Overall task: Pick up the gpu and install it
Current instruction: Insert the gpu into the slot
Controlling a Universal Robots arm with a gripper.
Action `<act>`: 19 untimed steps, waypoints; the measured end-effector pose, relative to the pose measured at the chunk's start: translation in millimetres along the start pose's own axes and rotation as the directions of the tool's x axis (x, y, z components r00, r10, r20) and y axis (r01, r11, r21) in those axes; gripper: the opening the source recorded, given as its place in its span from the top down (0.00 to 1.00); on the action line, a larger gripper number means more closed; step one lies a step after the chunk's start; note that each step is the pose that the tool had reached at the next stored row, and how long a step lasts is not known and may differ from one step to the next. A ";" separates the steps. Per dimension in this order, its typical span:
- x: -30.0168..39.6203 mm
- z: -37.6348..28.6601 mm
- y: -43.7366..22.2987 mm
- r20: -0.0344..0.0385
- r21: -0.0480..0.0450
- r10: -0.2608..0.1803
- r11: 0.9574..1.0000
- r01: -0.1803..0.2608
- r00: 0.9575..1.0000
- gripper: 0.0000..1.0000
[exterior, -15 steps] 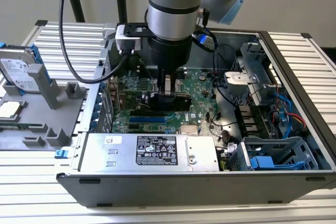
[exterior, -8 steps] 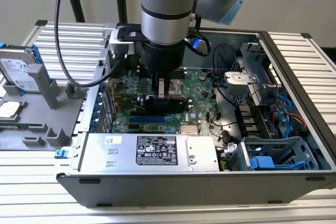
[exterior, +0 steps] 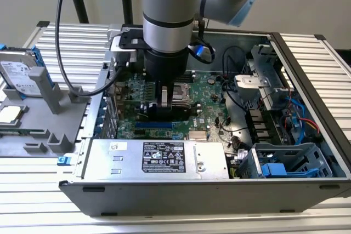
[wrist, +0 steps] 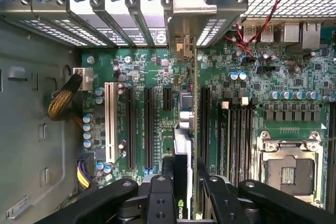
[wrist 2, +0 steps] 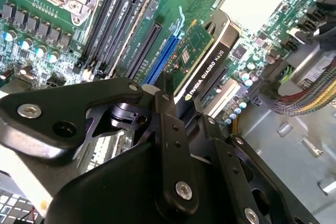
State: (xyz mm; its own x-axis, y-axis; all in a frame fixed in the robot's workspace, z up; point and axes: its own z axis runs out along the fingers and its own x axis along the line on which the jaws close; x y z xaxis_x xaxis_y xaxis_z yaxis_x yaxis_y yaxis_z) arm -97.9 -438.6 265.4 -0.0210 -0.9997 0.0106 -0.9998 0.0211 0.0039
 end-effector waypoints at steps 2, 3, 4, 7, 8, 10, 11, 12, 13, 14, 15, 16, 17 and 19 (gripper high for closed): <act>0.0 2.3 0.9 0.000 0.000 0.000 1.000 0.000 1.000 1.00; 0.0 3.3 1.5 0.000 0.000 0.001 1.000 -0.001 1.000 1.00; -0.1 4.2 1.9 0.000 0.000 0.001 1.000 -0.001 1.000 1.00; -0.1 6.3 3.1 0.000 -0.001 0.002 1.000 -0.002 1.000 1.00; -0.1 6.9 3.4 0.000 -0.001 0.002 1.000 -0.002 1.000 1.00; 0.0 7.9 4.2 0.000 -0.002 0.003 1.000 -0.003 1.000 1.00; -0.1 8.3 4.5 0.000 -0.002 0.003 1.000 -0.003 1.000 1.00; -0.1 8.8 5.0 0.000 -0.002 0.003 1.000 -0.003 1.000 1.00; -0.1 9.3 5.5 0.001 -0.003 0.004 1.000 -0.004 1.000 1.00; -0.1 9.8 5.8 0.001 -0.003 0.004 1.000 -0.004 1.000 1.00; -0.2 10.3 5.9 0.001 -0.003 0.004 1.000 -0.004 1.000 1.00; -0.2 10.8 6.0 0.002 -0.004 0.004 1.000 -0.004 1.000 1.00; -0.2 11.4 6.1 0.002 -0.004 0.005 1.000 -0.005 1.000 1.00; -0.3 12.9 6.3 0.004 -0.004 0.006 1.000 -0.006 1.000 1.00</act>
State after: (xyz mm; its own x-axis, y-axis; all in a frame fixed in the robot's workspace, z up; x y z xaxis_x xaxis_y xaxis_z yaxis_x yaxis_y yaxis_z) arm -104.3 -438.3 252.5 -0.0266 -0.9996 0.0071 -0.9996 0.0267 0.0079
